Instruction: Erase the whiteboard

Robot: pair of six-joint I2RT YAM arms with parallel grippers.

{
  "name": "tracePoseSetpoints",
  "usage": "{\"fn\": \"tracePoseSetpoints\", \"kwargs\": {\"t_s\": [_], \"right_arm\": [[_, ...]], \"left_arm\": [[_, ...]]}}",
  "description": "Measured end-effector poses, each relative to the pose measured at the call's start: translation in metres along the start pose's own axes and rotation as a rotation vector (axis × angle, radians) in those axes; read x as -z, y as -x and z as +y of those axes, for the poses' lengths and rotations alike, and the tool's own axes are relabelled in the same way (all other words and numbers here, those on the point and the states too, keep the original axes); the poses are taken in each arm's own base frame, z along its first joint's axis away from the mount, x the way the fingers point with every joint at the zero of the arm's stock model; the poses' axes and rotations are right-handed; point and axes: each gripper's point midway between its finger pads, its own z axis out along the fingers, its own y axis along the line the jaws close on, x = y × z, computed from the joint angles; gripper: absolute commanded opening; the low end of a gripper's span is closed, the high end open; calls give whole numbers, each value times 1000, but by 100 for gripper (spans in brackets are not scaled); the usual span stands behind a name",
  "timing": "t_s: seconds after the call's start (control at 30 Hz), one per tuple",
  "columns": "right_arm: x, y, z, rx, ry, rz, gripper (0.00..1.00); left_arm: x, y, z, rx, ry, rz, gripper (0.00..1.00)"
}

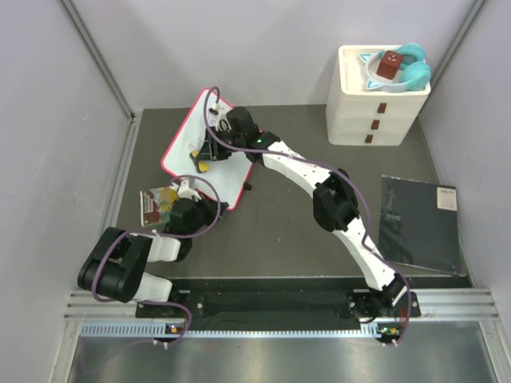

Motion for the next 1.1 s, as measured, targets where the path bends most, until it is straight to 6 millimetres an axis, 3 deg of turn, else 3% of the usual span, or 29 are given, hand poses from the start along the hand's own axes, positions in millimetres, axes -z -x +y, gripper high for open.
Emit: {"fn": "tracePoseSetpoints", "kwargs": {"t_s": [0.3, 0.53, 0.7, 0.9, 1.1], "right_arm": [[1, 2, -2, 3, 12, -5, 0], [1, 22, -13, 13, -3, -76, 0], [1, 39, -35, -37, -43, -147, 0], [13, 62, -77, -116, -90, -225, 0], [25, 67, -117, -149, -169, -260, 0]], "left_arm": [[4, -1, -1, -1, 22, 19, 0], [2, -1, -2, -14, 23, 33, 0], [2, -1, -3, -12, 30, 46, 0], [3, -3, -7, -11, 18, 70, 0], [4, -5, -13, -19, 2, 73, 0]]}}
